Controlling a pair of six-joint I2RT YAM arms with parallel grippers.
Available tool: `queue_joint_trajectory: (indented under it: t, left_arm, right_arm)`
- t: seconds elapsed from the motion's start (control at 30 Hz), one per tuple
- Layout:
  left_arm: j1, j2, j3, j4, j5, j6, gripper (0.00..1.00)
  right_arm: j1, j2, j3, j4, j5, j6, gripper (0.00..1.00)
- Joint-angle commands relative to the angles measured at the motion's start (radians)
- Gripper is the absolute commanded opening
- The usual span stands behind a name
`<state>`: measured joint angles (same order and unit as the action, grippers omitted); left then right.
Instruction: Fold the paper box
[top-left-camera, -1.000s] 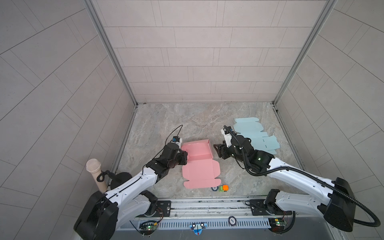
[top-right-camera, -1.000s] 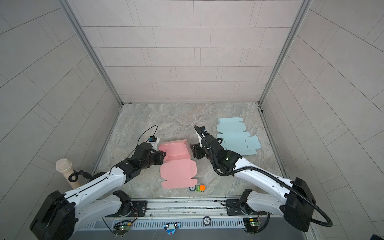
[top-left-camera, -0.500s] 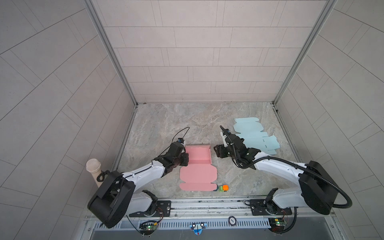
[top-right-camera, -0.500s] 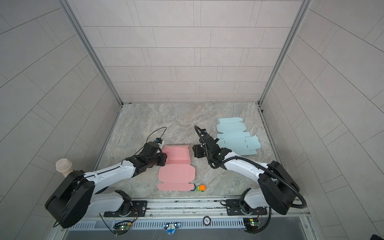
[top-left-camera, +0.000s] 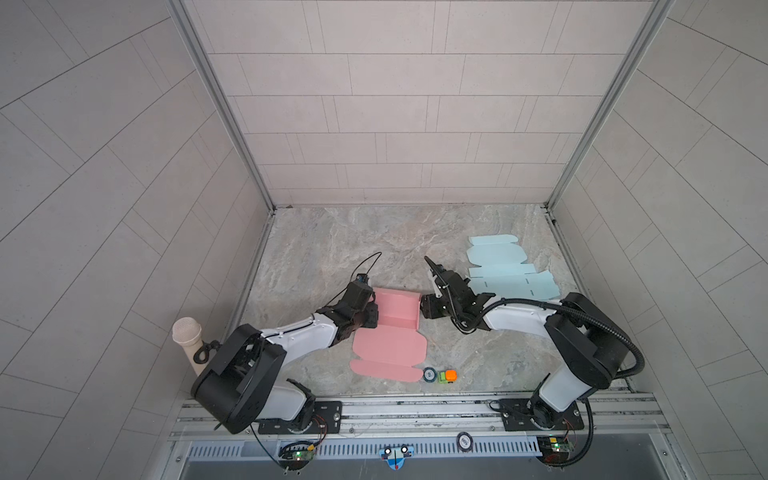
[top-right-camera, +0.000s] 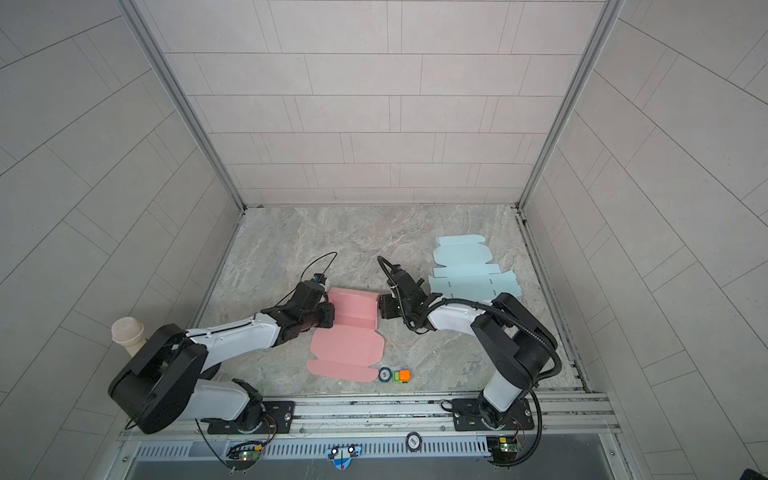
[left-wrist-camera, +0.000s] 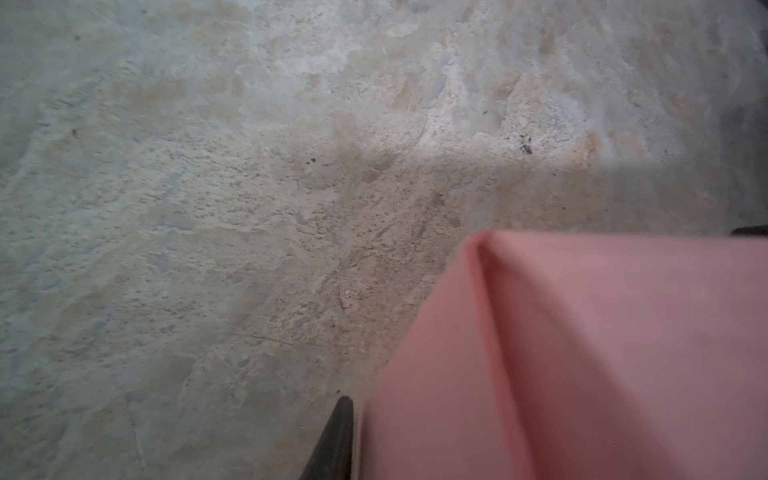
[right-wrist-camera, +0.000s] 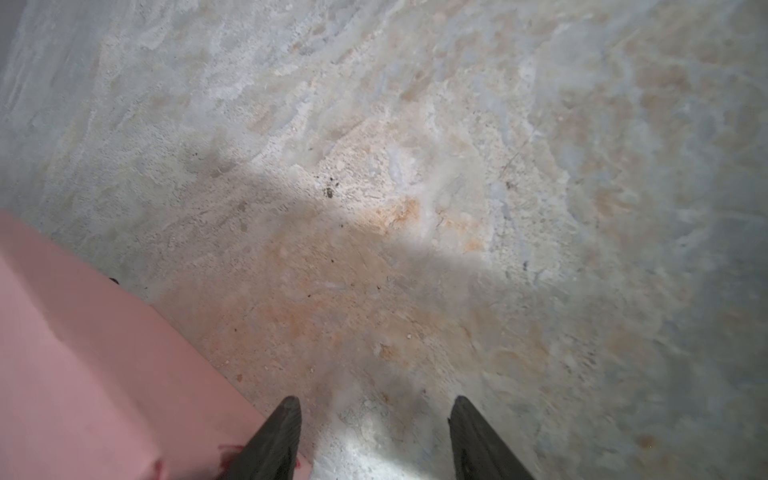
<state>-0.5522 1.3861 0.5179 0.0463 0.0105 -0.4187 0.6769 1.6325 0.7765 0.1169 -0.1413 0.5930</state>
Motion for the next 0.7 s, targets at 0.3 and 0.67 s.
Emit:
queue_joint_trajectory:
  t: [0.3,0.67]
  left_arm:
    - [-0.004,-0.073,-0.015,0.022,-0.059,-0.008,0.34]
    - [-0.003,-0.134,-0.008,-0.024,-0.090,0.020,0.39]
  right_arm:
    - [0.001,-0.020,0.019,0.000,0.023,0.003,0.59]
    - [0.001,-0.106,0.025,-0.081,0.094,-0.032,0.59]
